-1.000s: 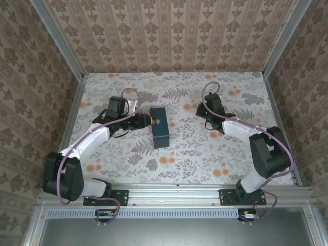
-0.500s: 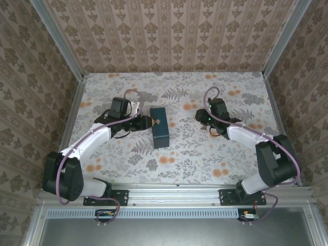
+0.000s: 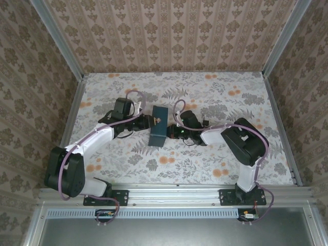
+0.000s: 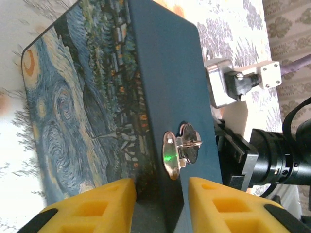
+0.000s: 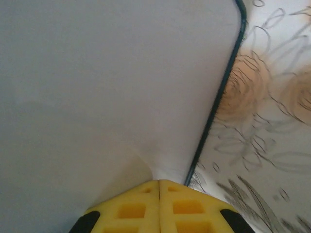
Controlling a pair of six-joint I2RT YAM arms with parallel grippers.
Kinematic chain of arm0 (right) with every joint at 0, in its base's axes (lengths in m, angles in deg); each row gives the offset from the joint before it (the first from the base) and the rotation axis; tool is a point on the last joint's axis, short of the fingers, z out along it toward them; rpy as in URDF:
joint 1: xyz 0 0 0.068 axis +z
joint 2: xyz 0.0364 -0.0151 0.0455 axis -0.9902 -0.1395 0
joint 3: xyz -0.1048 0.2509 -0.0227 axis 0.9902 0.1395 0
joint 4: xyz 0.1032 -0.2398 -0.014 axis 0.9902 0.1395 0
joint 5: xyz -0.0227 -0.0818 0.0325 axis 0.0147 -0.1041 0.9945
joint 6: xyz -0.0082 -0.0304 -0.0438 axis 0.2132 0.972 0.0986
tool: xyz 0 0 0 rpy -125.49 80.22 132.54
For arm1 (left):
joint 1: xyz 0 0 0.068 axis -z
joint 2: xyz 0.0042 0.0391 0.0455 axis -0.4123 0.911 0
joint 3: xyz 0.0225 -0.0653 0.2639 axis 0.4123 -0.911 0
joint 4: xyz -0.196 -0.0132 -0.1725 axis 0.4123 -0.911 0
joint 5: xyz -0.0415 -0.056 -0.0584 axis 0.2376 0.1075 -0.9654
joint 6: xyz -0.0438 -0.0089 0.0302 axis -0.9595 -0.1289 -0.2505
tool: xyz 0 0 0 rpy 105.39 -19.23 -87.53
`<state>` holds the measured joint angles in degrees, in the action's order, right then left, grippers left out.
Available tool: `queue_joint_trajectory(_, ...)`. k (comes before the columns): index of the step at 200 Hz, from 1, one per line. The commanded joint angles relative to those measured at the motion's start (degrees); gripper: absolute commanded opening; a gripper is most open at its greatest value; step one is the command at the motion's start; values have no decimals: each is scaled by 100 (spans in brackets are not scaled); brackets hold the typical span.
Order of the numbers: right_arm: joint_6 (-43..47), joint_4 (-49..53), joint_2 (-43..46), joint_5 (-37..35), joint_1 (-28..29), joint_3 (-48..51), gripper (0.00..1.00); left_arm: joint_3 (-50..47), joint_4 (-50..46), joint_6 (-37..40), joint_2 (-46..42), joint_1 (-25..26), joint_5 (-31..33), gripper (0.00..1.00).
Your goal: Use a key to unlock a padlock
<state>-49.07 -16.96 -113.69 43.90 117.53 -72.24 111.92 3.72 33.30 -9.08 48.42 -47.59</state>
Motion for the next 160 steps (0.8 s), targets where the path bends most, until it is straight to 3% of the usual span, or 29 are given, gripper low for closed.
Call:
queue_joint_trajectory(1, -333, -753, -491, 371, 359, -700, 6, 85, -259, 6, -41, 20, 58, 32)
queue_joint_trajectory(24, -298, -352, -980, 77, 531, -1449, 6, 412, -795, 386, -269, -15, 298, 32)
queue_joint_trajectory(53, 287, 1662, -1062, -1016, 378, -2171, 14, 684, -1369, 916, -106, -29, 633, 32)
queue_joint_trajectory(64, 607, 2597, -914, -1598, 249, -2240, 21, 730, -1406, 1016, 18, -76, 725, 32)
queue_joint_trajectory(85, 1052, 3586, -570, -2153, -90, -2032, 26, 845, -1258, 1123, 276, -158, 752, 32)
queue_joint_trajectory(96, 1201, 3822, -360, -2356, -263, -1895, 33, 1006, -1249, 1214, 466, -171, 803, 32)
queue_joint_trajectory(136, 1634, 3758, 507, -2341, -702, -1494, 41, 1465, -1012, 1310, 826, -219, 828, 33)
queue_joint_trajectory(144, 1789, 3627, 741, -2330, -778, -1374, 46, 1519, -1035, 1459, 712, -235, 1012, 39)
queue_joint_trajectory(152, 1879, 3565, 1005, -2359, -924, -1244, 54, 1527, -1034, 1574, 540, -288, 1378, 55)
queue_joint_trajectory(155, 1906, 3561, 1092, -2357, -1005, -1199, 59, 1495, -1001, 1630, 475, -322, 1512, 68)
queue_joint_trajectory(158, 1934, 3555, 1179, -2338, -1094, -1154, 72, 1450, -932, 1707, 408, -371, 1657, 93)
queue_joint_trajectory(160, 1951, 3544, 1242, -2343, -1153, -1125, 81, 1405, -886, 1758, 367, -400, 1751, 98)
